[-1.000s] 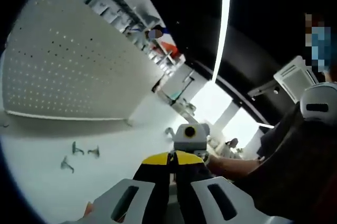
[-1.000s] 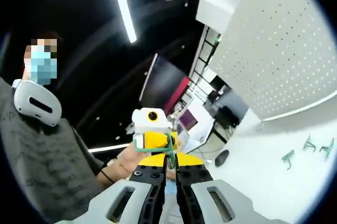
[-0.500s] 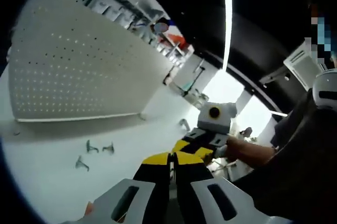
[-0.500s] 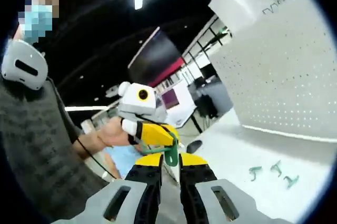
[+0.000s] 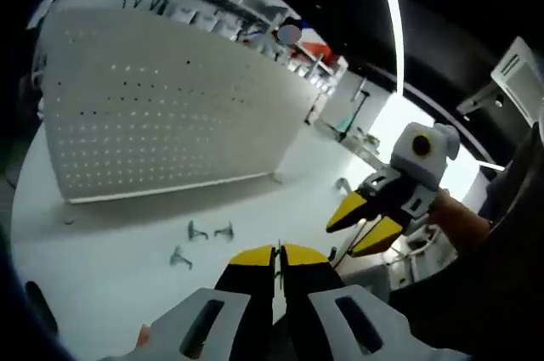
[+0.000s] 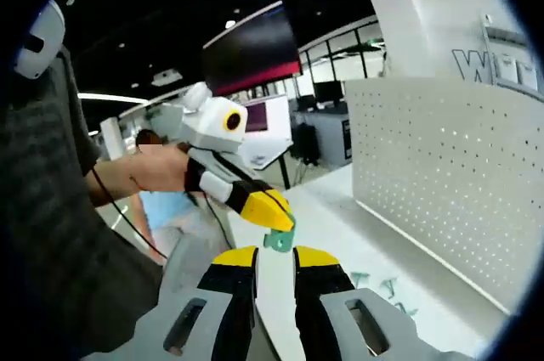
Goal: Insert the hook assembly into the mounting plate slot until the hook locks in place.
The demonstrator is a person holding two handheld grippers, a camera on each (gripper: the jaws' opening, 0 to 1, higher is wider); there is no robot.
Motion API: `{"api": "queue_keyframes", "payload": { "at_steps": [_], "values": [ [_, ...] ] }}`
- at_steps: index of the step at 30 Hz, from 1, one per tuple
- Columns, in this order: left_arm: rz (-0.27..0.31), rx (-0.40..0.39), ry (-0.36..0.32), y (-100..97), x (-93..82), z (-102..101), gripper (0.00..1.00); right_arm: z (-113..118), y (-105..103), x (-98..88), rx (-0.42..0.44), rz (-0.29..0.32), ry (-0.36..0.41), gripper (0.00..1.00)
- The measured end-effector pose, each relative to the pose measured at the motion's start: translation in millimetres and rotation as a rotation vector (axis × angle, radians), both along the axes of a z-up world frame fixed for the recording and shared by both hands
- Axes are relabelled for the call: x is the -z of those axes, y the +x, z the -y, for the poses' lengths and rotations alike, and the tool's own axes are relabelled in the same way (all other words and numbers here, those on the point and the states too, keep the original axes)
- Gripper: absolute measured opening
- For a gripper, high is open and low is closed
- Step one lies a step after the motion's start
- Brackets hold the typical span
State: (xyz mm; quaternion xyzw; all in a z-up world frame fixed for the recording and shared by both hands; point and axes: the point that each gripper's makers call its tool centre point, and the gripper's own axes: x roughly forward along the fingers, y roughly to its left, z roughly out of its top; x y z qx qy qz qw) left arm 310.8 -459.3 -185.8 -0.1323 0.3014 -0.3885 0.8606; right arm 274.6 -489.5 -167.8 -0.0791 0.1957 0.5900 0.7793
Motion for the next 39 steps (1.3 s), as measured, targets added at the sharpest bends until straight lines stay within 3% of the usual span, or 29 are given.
{"api": "queue_keyframes", "payload": {
  "at_steps": [1,2,7,8,12,19,22,25,26,30,39],
  "values": [
    [-0.001,-0.013,-0.006,1.1,-0.8,-1,0.02,0,3,-2.1,-0.009,0.095,-0.034,0.09],
    [-0.003,-0.031,-0.010,2.3,-1.1,-3,0.02,-1,3,-2.6,-0.003,0.113,-0.039,0.06],
    [0.007,-0.080,0.016,5.2,-0.5,-11,0.02,-7,3,2.9,0.036,0.072,-0.064,0.10],
    [0.010,-0.090,0.015,5.6,-1.4,-14,0.02,-8,9,-2.5,0.095,0.091,-0.046,0.11],
    [0.025,-0.128,0.004,8.0,-7.0,-20,0.02,-15,12,-16.6,0.121,0.112,-0.005,0.10],
    [0.040,-0.142,-0.006,11.0,-11.7,-15,0.03,-26,18,-12.1,0.134,0.109,-0.044,0.09],
    [0.044,-0.155,-0.039,12.6,-16.2,-11,0.03,-26,21,-10.6,0.149,0.101,-0.047,0.08],
    [0.022,-0.178,-0.169,13.6,-27.9,-5,0.03,-28,22,-13.5,0.158,0.107,-0.038,0.08],
    [0.017,-0.186,-0.178,14.0,-27.6,-6,0.03,-28,23,-14.1,0.163,0.105,-0.041,0.08],
    [0.024,-0.186,-0.146,13.9,-23.6,-8,0.03,-28,25,-13.0,0.166,0.149,-0.080,0.06],
    [0.017,-0.168,-0.162,11.8,-23.8,0,0.03,-29,28,-8.7,0.192,0.158,-0.101,0.04]
  ]
}}
